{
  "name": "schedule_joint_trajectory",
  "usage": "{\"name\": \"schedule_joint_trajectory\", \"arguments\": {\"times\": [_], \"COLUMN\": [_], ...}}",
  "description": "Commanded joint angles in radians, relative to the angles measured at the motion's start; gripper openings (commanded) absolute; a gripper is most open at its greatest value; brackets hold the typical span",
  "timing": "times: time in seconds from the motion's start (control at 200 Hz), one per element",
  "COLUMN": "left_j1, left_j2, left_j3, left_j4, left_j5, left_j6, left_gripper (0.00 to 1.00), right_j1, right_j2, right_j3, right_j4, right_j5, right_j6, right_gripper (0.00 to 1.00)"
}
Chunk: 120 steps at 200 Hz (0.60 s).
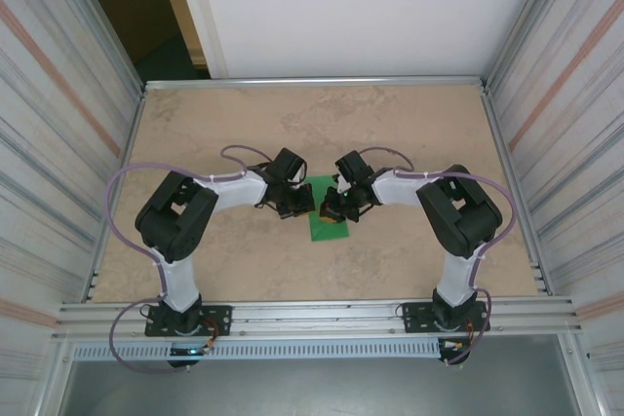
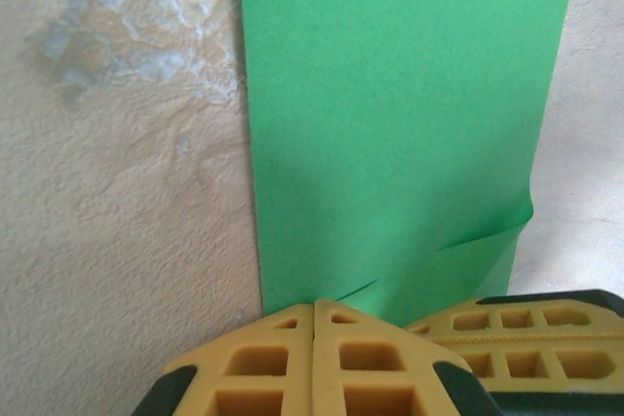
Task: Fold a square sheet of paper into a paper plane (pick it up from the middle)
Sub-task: Fold the triangle a second time at the center of the table.
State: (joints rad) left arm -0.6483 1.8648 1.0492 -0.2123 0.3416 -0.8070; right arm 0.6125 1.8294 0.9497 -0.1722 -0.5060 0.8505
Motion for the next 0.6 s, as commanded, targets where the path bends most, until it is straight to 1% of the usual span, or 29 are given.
{"name": "schedule_joint_trajectory", "arguments": {"times": [0.0,0.195,0.341,0.416,0.596], "left_j1": [0.005,0.007,0.006,0.003,0.004], "left_j2": [0.072,0.079,0.079,0.079,0.076], "left_j3": [-0.055,-0.057,-0.045,-0.037,-0.024], "left_j4": [-0.091,-0.081,-0.069,-0.07,-0.072], "left_j5": [-0.069,-0.062,-0.047,-0.041,-0.035], "left_j6": [0.016,0.019,0.021,0.023,0.025], "left_gripper": [0.0,0.0,0.0,0.0,0.0], "right_j1": [-0.014,-0.048,-0.051,-0.04,-0.01], "right_j2": [-0.055,-0.165,-0.261,-0.245,-0.116], "right_j3": [-0.077,-0.153,-0.121,-0.09,-0.02], "right_j4": [-0.083,-0.092,-0.053,-0.043,-0.011], "right_j5": [-0.003,0.001,0.015,0.024,0.036], "right_j6": [-0.05,-0.077,-0.076,-0.074,-0.071], "right_gripper": [0.0,0.0,0.0,0.0,0.0]}}
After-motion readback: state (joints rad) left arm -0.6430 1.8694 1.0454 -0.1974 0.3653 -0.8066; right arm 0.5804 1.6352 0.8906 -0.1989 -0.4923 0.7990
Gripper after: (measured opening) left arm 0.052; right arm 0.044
